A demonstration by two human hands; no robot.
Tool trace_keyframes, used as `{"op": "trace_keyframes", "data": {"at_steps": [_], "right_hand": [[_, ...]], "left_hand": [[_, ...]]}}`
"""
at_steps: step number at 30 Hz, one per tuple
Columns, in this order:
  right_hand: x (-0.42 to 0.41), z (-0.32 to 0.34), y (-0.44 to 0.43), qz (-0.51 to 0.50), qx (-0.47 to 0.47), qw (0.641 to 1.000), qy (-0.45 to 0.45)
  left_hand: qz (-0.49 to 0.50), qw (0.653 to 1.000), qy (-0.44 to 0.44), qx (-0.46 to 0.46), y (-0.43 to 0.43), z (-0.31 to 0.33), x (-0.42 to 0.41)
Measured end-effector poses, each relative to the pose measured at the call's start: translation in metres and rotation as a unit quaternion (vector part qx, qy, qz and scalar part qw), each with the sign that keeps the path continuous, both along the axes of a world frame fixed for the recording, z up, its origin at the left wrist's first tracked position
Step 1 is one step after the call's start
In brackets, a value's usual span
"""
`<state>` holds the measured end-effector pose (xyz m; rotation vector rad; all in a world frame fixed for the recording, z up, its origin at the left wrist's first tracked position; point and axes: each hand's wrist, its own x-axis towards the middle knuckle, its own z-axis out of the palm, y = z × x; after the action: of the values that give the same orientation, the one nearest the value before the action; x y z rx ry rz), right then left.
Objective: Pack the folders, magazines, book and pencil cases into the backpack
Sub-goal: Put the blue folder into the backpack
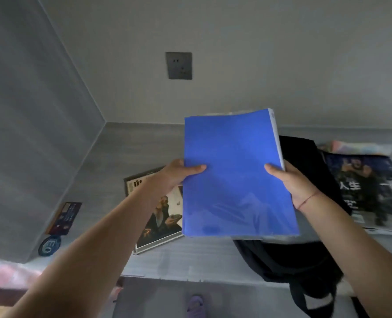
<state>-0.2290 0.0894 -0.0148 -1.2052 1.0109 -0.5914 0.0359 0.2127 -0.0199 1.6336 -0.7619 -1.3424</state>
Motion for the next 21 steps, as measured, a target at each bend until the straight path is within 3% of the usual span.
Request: {"op": "trace_keyframes", "data": {"at_steps": [3,6,8,9,11,14,16,21], "right_hand": [[-0.062,-0.006,-0.006,-0.047,0.036,0.998,0.014],[-0.122,-0.008,-0.007,-0.068,0.06,0.996,0.029],[-0.158,-0.011,-0.003,-0.076,0.076,0.994,0.037],[-0.174,-0.014,-0.001,-0.08,0.083,0.992,0.047],[-0.203,-0.024,0.005,-0.093,0.098,0.988,0.07],[-0.234,-0.036,0.014,-0.077,0.13,0.985,0.086],[-0.247,-0.043,0.021,-0.051,0.142,0.983,0.109],[-0.265,-0.057,0.032,-0.02,0.172,0.977,0.123]], "left_hand": [[-0.057,0.997,-0.03,0.035,-0.026,-0.003,-0.046],[-0.01,0.999,-0.045,0.004,-0.052,-0.007,-0.092],[-0.015,0.98,-0.198,-0.029,-0.064,-0.014,-0.114],[-0.05,0.944,-0.323,-0.046,-0.067,-0.02,-0.122],[-0.179,0.833,-0.519,-0.077,-0.07,-0.029,-0.137],[-0.336,0.68,-0.645,-0.094,-0.074,-0.051,-0.163],[-0.352,0.627,-0.69,-0.083,-0.076,-0.066,-0.175],[-0.34,0.551,-0.76,-0.057,-0.1,-0.083,-0.189]]}}
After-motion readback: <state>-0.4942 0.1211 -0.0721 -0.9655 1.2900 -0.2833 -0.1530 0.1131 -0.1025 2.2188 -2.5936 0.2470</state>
